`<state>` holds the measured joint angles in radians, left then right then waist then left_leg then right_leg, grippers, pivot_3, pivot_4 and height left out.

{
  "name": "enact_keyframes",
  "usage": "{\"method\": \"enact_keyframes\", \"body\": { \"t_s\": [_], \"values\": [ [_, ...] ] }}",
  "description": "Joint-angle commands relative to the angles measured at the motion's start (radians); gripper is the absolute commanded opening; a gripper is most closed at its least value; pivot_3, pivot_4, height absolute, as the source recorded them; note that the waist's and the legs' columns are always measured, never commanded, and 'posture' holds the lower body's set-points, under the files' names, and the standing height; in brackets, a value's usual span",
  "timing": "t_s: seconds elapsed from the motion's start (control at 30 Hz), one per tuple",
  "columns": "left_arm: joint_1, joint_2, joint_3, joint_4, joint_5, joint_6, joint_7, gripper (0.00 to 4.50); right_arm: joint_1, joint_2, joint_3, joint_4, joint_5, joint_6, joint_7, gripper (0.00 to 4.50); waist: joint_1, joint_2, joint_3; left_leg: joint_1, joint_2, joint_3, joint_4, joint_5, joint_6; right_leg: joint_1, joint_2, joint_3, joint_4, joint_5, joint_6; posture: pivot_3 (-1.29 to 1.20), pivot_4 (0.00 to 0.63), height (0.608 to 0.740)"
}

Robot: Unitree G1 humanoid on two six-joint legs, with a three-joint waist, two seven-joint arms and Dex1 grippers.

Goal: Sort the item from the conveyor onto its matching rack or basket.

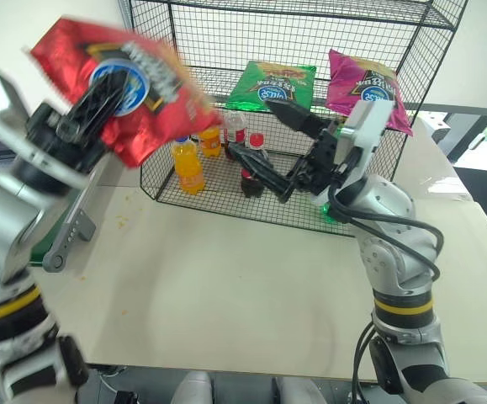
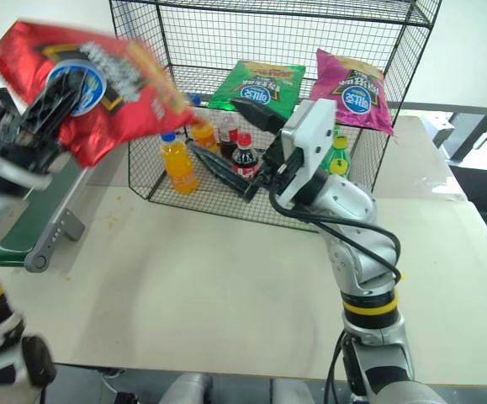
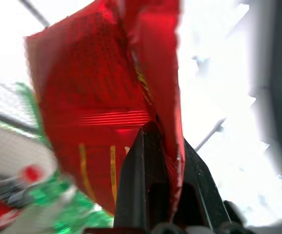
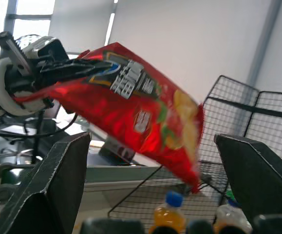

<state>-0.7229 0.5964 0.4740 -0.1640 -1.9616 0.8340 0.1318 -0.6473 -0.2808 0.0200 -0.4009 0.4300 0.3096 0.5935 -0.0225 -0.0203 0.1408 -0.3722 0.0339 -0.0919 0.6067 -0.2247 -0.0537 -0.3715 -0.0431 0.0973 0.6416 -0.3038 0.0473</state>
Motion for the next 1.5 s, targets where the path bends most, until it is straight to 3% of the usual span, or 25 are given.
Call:
{"method": "enact_keyframes", "body": {
  "t_s": [0.03,0.4,0.93,1.13,1.3,1.5],
  "values": [
    [-0.149,-0.027,-0.06,0.182,0.032,-0.034,-0.025,0.02,0.017,-0.017,-0.029,-0.091,-0.017,0.011,-0.063,4.5,0.0,0.001,0.0,0.0,0.0,0.0,0.0,0.0,0.0,0.0,0.0,0.0,0.0,0.0,0.0,0.0,0.15,0.74],
    [-0.322,-0.216,-0.043,0.719,0.386,-0.152,-0.206,0.02,0.049,-0.057,-0.054,-0.186,-0.024,0.067,-0.17,4.5,0.005,0.002,0.0,-0.001,-0.001,-0.001,0.001,0.001,0.0,0.0,0.0,-0.001,-0.001,0.0,0.0,0.0,0.15,0.74],
    [-0.554,-0.339,0.14,0.75,0.38,-0.13,-0.268,0.02,0.019,-0.051,-0.032,-0.157,-0.033,0.051,-0.173,4.5,0.006,0.001,0.001,-0.007,-0.002,-0.004,0.002,0.003,-0.002,-0.003,0.0,-0.002,-0.001,0.0,0.001,0.0,0.15,0.74],
    [-0.483,-0.36,0.169,0.803,0.462,-0.172,-0.264,0.02,0.016,-0.047,-0.032,-0.156,-0.037,0.051,-0.174,4.5,0.002,0.002,0.001,-0.004,-0.002,-0.004,0.0,0.004,-0.002,-0.001,0.0,-0.002,0.0,0.0,0.001,0.0,0.15,0.74],
    [-0.377,-0.39,0.185,0.816,0.522,-0.197,-0.171,0.02,0.016,-0.046,-0.032,-0.155,-0.038,0.052,-0.173,4.5,0.005,0.002,0.001,-0.005,-0.002,-0.005,0.001,0.005,-0.003,-0.001,0.0,-0.003,0.0,0.0,0.001,0.0,0.15,0.74],
    [-0.341,-0.465,0.199,0.675,0.491,-0.195,-0.015,0.02,0.015,-0.047,-0.032,-0.152,-0.036,0.053,-0.169,4.5,0.012,0.002,0.001,-0.01,-0.003,-0.008,0.002,0.005,-0.003,-0.003,0.0,-0.004,0.0,0.0,0.001,0.0,0.15,0.74]
  ]
}}
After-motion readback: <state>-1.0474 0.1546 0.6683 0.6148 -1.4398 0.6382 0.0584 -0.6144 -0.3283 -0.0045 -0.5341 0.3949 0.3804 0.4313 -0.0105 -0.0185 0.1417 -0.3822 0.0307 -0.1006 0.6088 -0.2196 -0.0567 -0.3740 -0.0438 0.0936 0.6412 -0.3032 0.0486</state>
